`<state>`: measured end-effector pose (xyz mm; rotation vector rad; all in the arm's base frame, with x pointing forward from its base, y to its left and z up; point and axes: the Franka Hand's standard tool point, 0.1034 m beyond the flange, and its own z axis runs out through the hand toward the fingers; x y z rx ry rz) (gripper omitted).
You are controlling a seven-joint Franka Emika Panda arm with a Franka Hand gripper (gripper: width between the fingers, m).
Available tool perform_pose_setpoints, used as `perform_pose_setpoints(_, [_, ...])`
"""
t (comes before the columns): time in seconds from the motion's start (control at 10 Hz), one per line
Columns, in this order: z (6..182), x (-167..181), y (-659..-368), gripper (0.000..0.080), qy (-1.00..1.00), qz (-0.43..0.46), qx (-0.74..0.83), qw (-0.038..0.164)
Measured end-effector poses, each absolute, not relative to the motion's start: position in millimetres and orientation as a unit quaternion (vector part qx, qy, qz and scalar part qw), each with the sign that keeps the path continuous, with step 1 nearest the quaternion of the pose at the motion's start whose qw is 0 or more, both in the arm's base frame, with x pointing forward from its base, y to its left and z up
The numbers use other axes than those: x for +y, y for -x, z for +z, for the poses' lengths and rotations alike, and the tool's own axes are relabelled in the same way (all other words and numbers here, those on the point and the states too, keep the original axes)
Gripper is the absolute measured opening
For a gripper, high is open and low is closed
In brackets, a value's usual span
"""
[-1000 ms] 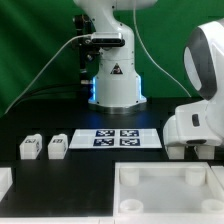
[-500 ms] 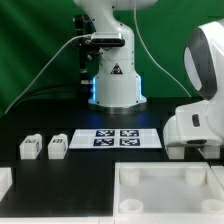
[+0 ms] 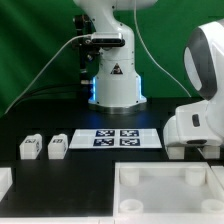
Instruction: Assemble one leg
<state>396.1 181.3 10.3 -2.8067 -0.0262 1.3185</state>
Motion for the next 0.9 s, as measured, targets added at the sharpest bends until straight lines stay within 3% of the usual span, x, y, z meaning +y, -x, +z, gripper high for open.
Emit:
perform_pose_setpoints(0.2, [14.5,172,-405,0.0291,0.909,0.415,-0.033,0.032])
perform_pose_setpoints(0.3, [30.9,162,-420,0.0291,0.91,0.411,-0.045,0.041])
perform_pose_setpoints(0.5, [81.7,155,-442,0.0291,0.921,0.381,-0.061,0.045])
perform_pose_setpoints(0.7, [121.2,152,-463,0.0291,0.954,0.29,-0.065,0.046])
perform_pose_setpoints(0.9, [112.4,151,-465,0.0291,0.977,0.201,-0.06,0.048])
